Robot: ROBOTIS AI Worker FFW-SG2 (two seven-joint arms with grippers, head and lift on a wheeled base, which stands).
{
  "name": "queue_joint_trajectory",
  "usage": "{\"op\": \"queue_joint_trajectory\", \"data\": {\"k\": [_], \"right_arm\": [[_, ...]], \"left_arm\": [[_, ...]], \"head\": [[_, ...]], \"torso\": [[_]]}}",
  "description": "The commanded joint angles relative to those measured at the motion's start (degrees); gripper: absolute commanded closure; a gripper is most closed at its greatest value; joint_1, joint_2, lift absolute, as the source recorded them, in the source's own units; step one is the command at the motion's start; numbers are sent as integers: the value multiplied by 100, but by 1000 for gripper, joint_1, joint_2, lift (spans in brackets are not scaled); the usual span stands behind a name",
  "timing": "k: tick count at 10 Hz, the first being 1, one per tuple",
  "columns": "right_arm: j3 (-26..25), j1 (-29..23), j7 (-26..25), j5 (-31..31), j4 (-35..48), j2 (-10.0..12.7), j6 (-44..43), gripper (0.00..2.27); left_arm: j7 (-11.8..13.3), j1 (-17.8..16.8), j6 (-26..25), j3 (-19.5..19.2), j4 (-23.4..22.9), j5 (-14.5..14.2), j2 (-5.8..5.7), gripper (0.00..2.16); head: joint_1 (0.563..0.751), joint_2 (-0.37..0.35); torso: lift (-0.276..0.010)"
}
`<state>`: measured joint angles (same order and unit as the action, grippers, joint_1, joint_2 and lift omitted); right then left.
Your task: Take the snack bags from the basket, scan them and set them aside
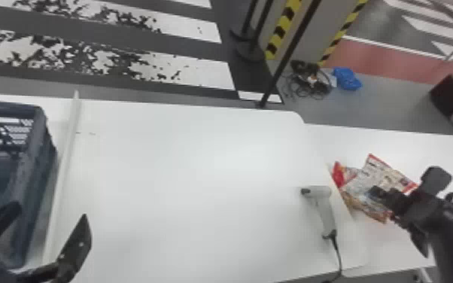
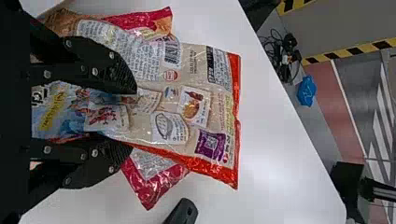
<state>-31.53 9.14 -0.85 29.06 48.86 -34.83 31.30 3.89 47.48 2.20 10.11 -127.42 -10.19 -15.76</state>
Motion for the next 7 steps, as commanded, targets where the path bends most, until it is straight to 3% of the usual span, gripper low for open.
{"op": "queue_joint_trajectory", "data": {"k": [1, 4, 7], "right_arm": [[-161, -193, -47, 47, 335, 3, 171, 53], [-451, -1002, -100, 205, 1680, 170, 680, 53], [-899, -2162, 32, 530, 4158, 925, 1366, 60]], "left_arm": [[6, 24, 65, 0, -19, 9, 20, 70], [6, 33, 65, 44, -55, 114, 99, 70], [6, 59, 29, 70, -116, 246, 178, 70]], "head": [[695, -350], [695, -350], [695, -350]], "torso": [[-75], [-75], [-75]]}}
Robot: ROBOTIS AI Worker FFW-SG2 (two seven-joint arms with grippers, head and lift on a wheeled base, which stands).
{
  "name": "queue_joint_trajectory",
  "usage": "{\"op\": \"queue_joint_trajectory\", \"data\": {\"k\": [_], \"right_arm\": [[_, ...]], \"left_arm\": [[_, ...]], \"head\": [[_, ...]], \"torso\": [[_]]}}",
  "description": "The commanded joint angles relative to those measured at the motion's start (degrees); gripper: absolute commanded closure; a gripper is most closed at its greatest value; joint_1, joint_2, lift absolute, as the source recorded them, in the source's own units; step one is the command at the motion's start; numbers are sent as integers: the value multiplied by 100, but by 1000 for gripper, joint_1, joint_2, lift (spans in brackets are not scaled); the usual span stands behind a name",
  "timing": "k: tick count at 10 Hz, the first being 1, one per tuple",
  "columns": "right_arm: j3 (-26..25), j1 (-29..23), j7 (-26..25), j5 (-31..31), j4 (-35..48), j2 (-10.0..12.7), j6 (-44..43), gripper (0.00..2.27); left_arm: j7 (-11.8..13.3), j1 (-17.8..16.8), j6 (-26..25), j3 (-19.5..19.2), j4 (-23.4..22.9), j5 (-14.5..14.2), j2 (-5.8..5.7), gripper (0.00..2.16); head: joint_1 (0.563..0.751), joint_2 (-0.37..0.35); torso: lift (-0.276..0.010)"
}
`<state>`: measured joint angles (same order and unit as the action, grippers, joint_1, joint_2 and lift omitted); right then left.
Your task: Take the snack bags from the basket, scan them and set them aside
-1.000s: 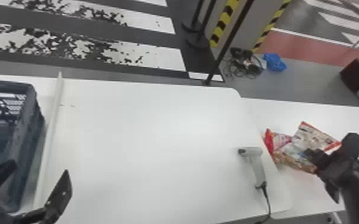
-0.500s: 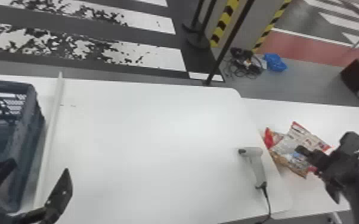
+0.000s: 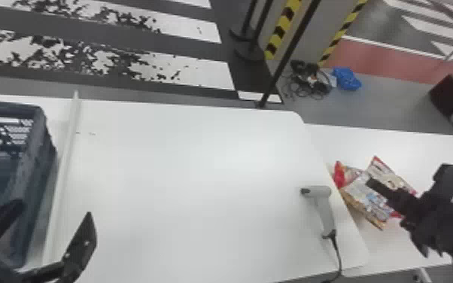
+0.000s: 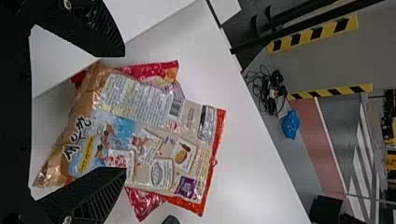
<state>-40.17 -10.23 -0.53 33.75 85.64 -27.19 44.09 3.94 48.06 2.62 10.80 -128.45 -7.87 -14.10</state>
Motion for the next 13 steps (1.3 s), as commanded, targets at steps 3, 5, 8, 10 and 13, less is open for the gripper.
{"op": "queue_joint_trajectory", "data": {"k": [3, 5, 8, 10, 13], "right_arm": [[360, -1262, 721, -773, 2211, 1304, -1407, 46], [844, -1807, 879, -747, 2756, 1814, -2180, 56], [1969, -2800, 1178, -1538, 3881, 2332, -3217, 63], [2628, -3284, 1178, -1889, 4101, 2578, -3815, 87], [3085, -4145, 1125, -1968, 4277, 2596, -4782, 117]], "left_arm": [[-34, -16, -311, 28, -137, 137, 65, 70], [-34, -25, -328, 19, -189, 137, 65, 70], [-60, 2, -1102, -25, -462, 137, 74, 70], [-183, 46, -1137, -51, -497, 119, 74, 70], [-333, 371, -785, -139, -558, 40, 65, 70]], "head": [[695, -350], [695, -350], [695, -350], [695, -350], [695, -262]], "torso": [[-75], [-75], [-75], [-75], [-75]]}}
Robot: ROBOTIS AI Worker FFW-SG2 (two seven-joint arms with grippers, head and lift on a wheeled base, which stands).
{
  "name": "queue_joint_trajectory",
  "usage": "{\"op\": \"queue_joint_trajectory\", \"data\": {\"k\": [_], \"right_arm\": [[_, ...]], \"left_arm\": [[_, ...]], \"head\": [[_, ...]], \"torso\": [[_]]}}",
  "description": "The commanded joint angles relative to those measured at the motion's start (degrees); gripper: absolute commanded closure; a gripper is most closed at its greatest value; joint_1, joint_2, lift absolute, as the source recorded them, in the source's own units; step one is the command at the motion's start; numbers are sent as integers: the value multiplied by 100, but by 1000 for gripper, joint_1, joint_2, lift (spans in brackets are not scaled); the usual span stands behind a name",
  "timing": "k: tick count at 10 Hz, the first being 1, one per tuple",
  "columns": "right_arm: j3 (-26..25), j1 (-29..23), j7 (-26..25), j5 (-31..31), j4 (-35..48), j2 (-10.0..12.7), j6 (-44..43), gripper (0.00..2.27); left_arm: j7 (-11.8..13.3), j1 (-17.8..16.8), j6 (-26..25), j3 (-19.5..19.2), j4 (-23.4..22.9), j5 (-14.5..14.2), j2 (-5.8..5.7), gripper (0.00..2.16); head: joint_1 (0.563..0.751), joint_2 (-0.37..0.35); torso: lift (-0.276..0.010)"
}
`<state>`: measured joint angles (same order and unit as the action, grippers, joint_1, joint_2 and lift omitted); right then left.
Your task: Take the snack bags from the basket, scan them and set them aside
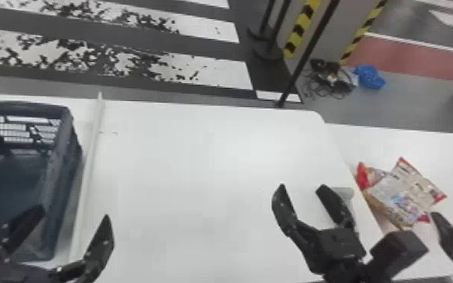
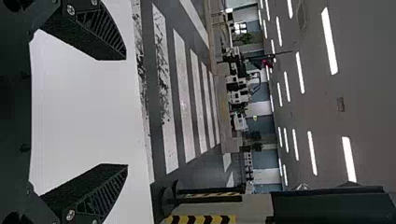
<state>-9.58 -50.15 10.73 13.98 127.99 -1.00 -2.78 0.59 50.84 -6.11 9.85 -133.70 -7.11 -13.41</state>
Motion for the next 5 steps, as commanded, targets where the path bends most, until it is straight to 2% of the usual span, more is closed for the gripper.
{"op": "queue_joint_trajectory", "data": {"k": [1, 3, 4, 5], "right_arm": [[-62, -408, -1, 158, 191, -76, -95, 127], [-281, -909, -1, 474, 376, -208, -341, 127], [-334, -1137, -1, 580, 376, -296, -622, 130], [-325, -1287, -1, 641, 367, -366, -692, 127]], "left_arm": [[2, 268, 105, -106, -183, -71, -13, 70], [2, 725, 123, -159, -570, -45, -22, 70], [2, 910, 176, -150, -666, 43, -31, 70], [-7, 1112, 475, -159, -675, 52, -31, 70]], "head": [[695, -255], [695, -257], [695, -280], [695, -309]], "torso": [[-75], [-75], [-75], [-75]]}}
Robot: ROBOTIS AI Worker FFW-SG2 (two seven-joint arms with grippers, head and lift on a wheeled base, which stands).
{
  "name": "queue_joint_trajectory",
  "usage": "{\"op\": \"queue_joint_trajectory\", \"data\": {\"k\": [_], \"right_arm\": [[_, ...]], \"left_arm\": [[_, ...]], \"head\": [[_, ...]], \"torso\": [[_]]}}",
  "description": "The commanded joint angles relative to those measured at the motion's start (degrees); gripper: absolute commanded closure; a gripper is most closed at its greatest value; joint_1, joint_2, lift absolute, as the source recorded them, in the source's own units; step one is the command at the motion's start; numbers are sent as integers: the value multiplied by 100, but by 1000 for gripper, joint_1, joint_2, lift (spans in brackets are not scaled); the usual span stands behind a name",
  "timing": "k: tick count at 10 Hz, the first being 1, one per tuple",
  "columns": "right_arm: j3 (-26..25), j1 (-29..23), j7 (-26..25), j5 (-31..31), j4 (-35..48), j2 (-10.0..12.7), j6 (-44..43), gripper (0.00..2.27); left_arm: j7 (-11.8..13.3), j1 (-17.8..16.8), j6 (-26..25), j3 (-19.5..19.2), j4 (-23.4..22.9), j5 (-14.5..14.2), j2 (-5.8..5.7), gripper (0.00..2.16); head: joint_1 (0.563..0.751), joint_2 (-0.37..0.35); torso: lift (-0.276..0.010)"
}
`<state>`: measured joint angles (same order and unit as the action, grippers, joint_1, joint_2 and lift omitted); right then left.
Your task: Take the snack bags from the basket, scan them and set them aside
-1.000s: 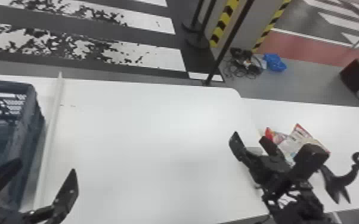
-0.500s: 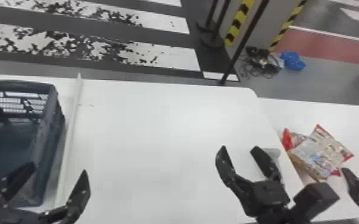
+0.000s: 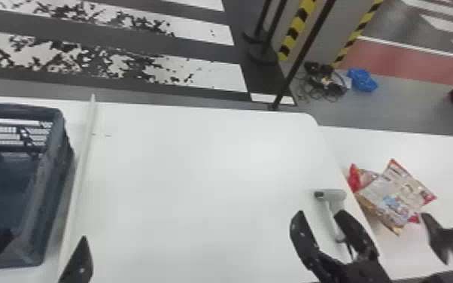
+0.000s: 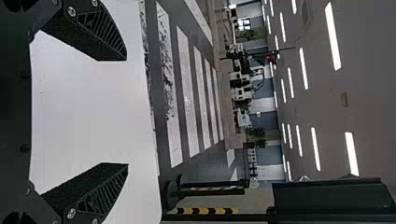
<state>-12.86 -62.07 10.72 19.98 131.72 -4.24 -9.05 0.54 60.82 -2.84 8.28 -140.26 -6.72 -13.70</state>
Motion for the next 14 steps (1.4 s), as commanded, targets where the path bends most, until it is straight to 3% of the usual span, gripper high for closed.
{"op": "queue_joint_trajectory", "data": {"k": [1, 14], "right_arm": [[29, -148, 0, 41, -32, -77, -136, 127], [100, -271, 0, 67, -94, -121, -540, 127]], "left_arm": [[-1, 185, 218, -11, -2, 13, -2, 70], [7, 334, 640, -459, 60, -251, 60, 70]], "head": [[695, -332], [695, -284]], "torso": [[-75], [-75]]}}
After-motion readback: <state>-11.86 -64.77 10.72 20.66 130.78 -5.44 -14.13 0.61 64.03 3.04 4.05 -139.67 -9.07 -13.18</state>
